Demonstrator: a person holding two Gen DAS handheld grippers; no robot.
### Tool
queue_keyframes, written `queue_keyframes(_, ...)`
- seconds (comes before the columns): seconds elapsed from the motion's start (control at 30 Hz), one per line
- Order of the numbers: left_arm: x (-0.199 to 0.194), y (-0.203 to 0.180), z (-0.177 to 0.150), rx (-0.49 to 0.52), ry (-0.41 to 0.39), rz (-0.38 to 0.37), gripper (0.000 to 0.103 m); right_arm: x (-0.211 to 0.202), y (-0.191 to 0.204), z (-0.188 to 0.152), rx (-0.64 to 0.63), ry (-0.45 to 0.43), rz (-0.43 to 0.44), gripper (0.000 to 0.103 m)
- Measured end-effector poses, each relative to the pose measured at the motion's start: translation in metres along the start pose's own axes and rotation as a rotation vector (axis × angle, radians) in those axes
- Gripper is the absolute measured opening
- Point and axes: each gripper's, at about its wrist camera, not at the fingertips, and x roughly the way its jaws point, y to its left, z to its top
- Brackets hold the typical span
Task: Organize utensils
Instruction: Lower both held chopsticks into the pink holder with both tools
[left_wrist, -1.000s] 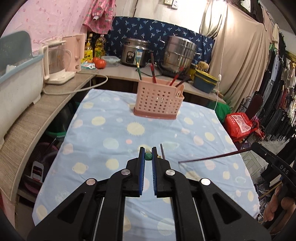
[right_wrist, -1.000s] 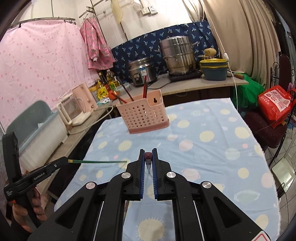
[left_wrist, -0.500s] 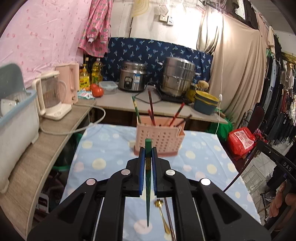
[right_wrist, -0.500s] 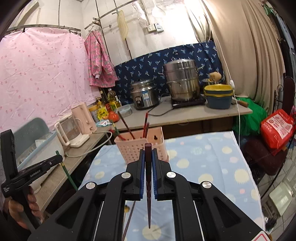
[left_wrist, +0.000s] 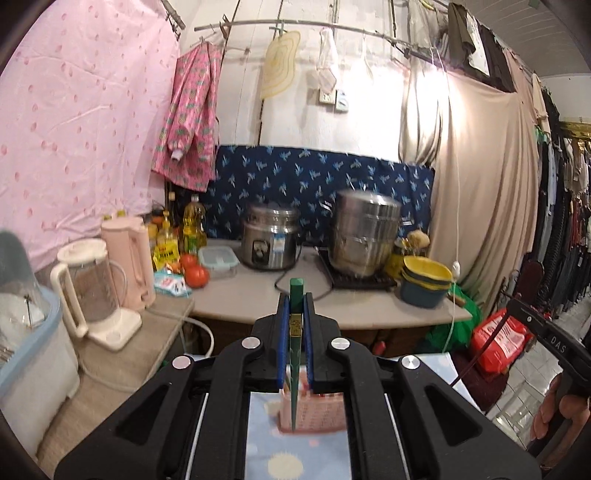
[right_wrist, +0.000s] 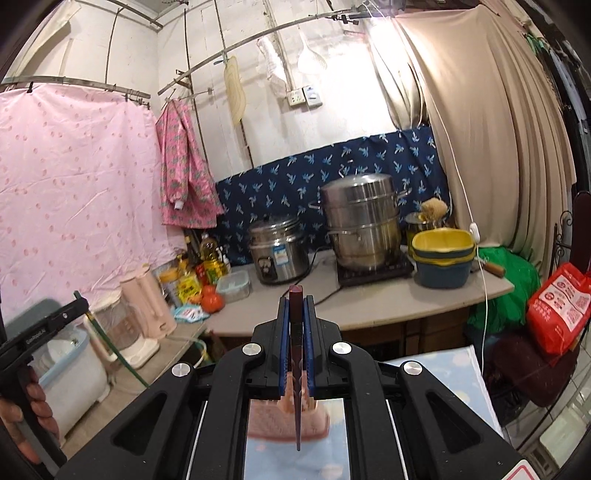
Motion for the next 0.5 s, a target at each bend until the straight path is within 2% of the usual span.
queue_keyframes(0.13,0.026,0.003,0.019,-0.011,-0.034,0.010,0.007,0.032,-0.003,0.015,0.023,-0.018,-0.006,0.007)
queue_keyframes(0.27,0.054,0.005,0.026,-0.025,-0.044,0.010,0.007,0.062,-0.004,0.016,0.036,-0.017,-0.008,0.007)
queue_keyframes(0.5,0.100,0.004,0.004,-0.035,0.014,-0.005,0.007,0.107,-0.007,-0.009,0.058,0.060,0.004,0.007)
